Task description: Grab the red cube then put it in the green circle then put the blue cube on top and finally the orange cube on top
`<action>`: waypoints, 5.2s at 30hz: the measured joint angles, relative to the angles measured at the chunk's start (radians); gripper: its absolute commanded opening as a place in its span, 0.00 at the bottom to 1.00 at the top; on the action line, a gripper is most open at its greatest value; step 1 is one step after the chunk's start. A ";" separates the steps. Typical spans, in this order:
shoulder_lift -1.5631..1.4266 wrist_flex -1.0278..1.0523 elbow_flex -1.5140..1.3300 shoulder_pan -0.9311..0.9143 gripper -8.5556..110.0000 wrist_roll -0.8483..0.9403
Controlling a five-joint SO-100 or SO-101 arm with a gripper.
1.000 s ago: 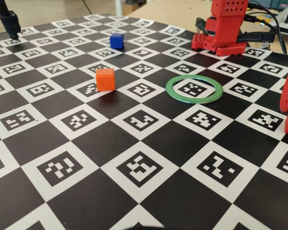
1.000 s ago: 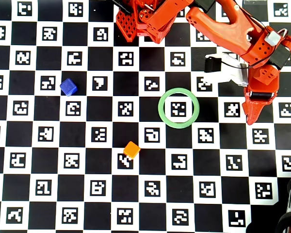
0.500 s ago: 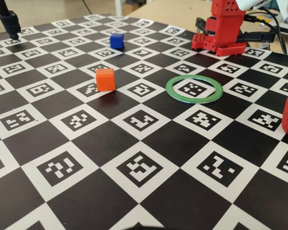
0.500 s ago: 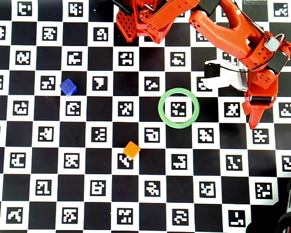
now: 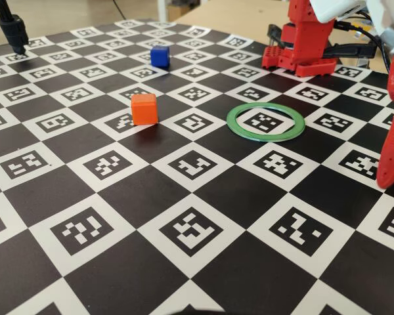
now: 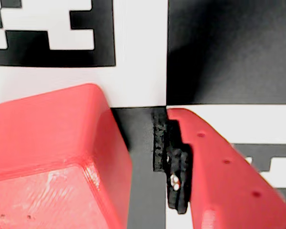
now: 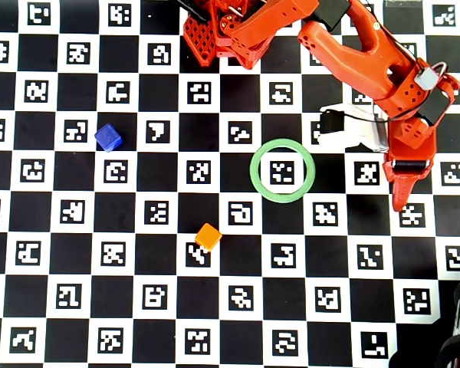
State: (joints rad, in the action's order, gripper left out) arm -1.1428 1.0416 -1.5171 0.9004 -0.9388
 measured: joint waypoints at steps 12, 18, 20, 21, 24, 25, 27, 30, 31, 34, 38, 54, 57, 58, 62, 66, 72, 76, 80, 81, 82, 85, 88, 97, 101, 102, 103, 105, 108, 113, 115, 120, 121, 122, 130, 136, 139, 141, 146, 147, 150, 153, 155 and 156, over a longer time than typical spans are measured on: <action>0.002 -0.014 0.002 -0.005 0.49 0.031; 0.002 -0.002 0.002 -0.005 0.49 0.103; 0.006 0.020 0.006 -0.008 0.49 0.140; 0.012 0.032 0.015 -0.012 0.49 0.160; 0.020 0.054 0.032 -0.017 0.49 0.212; 0.023 0.058 0.034 -0.018 0.49 0.227; 0.025 0.061 0.038 -0.020 0.48 0.256; 0.025 0.063 0.040 -0.020 0.48 0.288; 0.025 0.063 0.040 -0.020 0.48 0.296; 0.025 0.063 0.041 -0.018 0.48 0.319; 0.026 0.063 0.041 -0.018 0.47 0.347; 0.075 0.083 0.121 -0.018 0.47 0.347; 0.075 0.083 0.121 -0.018 0.43 0.347; 0.075 0.083 0.121 -0.018 0.40 0.347; 0.075 0.083 0.121 -0.018 0.30 0.354; 0.075 0.038 0.121 -0.018 0.22 0.360; 0.075 0.009 0.121 -0.018 0.15 0.390; 0.057 0.025 0.091 -0.018 0.14 0.393; 0.008 0.071 0.048 -0.018 0.14 0.393; -0.009 0.080 0.046 -0.018 0.14 0.394; -0.025 0.103 0.046 -0.018 0.14 0.399; -0.075 0.199 0.060 -0.020 0.14 0.402; -0.101 0.278 0.110 -0.037 0.14 0.416; -0.207 0.494 0.253 -0.144 0.14 0.468; -0.276 0.555 0.256 -0.206 0.14 0.463; -0.291 0.571 0.256 -0.221 0.15 0.463; -0.307 0.584 0.256 -0.235 0.15 0.462; -0.334 0.609 0.256 -0.262 0.15 0.446; -0.354 0.643 0.256 -0.296 0.15 0.453; -0.360 0.680 0.256 -0.339 0.14 0.443; -0.374 0.680 0.256 -0.359 0.14 0.431; -0.434 0.683 0.256 -0.417 0.14 0.402; -0.446 0.683 0.256 -0.430 0.14 0.396; -0.460 0.683 0.256 -0.439 0.14 0.393; -0.606 0.657 0.072 -0.469 0.14 0.365; -0.706 0.560 -0.109 -0.469 0.14 0.350; -0.723 0.517 -0.172 -0.469 0.14 0.348; -0.733 0.482 -0.218 -0.469 0.14 0.348; -0.764 0.390 -0.333 -0.469 0.14 0.379; -0.764 0.373 -0.353 -0.469 0.14 0.385; -0.767 0.321 -0.413 -0.479 0.14 0.400; -0.767 0.268 -0.474 -0.485 0.13 0.411; -0.767 0.233 -0.509 -0.485 0.13 0.420; -0.767 0.216 -0.526 -0.485 0.13 0.425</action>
State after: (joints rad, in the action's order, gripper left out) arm -1.9098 1.2579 -2.0433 0.4157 -0.5139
